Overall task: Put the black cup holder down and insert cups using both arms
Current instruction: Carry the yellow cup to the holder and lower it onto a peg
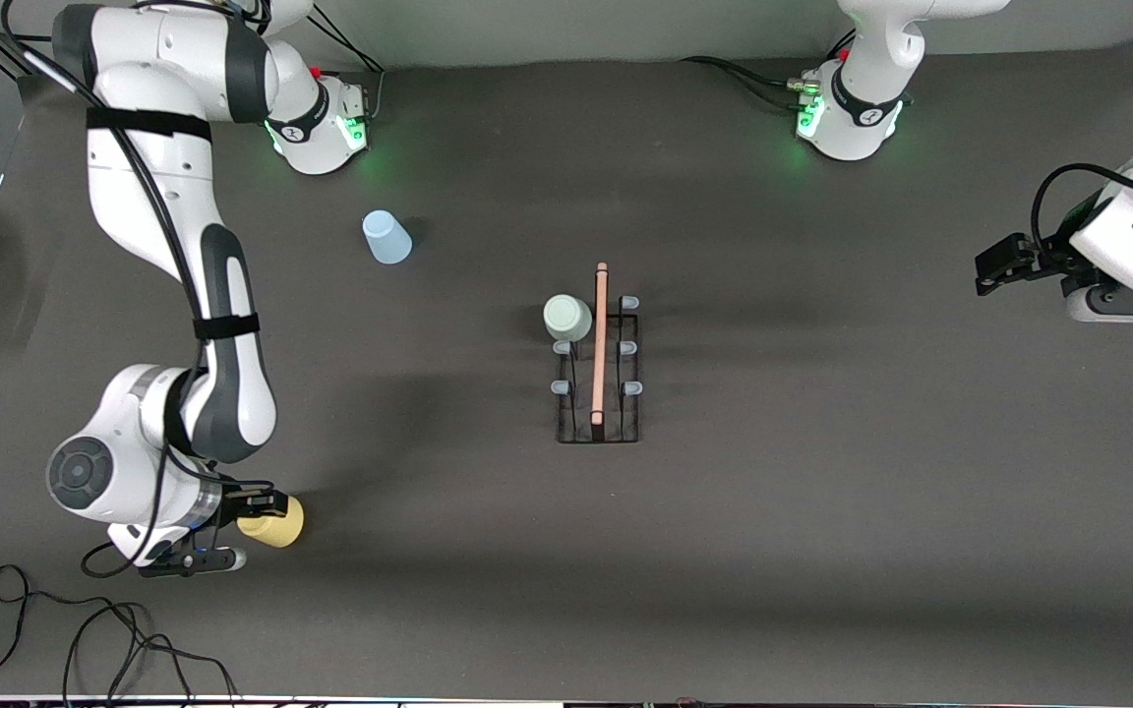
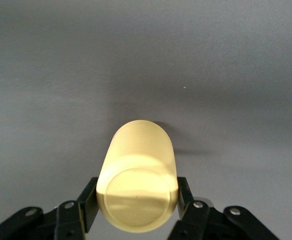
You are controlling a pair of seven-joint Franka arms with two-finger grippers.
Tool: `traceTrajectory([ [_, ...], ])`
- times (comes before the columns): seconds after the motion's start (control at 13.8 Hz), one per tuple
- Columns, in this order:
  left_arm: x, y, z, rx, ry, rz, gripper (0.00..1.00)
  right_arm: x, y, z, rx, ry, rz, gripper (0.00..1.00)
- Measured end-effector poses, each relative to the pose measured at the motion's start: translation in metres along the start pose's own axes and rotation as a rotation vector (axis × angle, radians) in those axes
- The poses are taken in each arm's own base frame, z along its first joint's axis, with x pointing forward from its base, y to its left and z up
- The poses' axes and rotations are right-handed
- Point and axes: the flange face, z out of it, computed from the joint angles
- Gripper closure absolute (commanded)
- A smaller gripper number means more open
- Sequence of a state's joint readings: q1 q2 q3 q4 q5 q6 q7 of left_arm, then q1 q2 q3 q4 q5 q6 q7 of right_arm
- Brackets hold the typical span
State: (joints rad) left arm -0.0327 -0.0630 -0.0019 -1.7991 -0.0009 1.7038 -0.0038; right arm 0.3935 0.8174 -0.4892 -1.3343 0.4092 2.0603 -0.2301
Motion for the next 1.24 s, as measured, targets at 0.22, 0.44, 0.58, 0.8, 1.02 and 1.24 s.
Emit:
traceTrajectory([
  [0.22, 0.0, -0.003, -0.002, 0.0, 0.004, -0.005, 0.0, -0.008, -0.008, -0.082, 0.039, -0.005, -0.018, 1.0],
  [0.44, -0.002, -0.003, -0.011, 0.005, 0.01, -0.004, 0.0, -0.037, -0.028, -0.171, 0.033, -0.05, 0.008, 1.0],
  [0.58, -0.004, -0.004, -0.017, 0.018, 0.013, -0.003, 0.0, -0.064, -0.05, -0.222, 0.061, -0.092, 0.056, 1.0],
  [0.8, -0.005, -0.004, -0.018, 0.022, 0.015, -0.002, 0.0, -0.097, -0.111, -0.269, 0.079, -0.13, 0.234, 1.0],
  [1.02, -0.005, -0.003, -0.018, 0.023, 0.009, 0.0, 0.0, -0.122, -0.216, -0.266, 0.04, -0.158, 0.457, 1.0],
  [1.24, -0.006, -0.003, -0.017, 0.023, -0.002, 0.0, 0.0, -0.145, -0.305, -0.249, 0.006, -0.142, 0.681, 1.0],
])
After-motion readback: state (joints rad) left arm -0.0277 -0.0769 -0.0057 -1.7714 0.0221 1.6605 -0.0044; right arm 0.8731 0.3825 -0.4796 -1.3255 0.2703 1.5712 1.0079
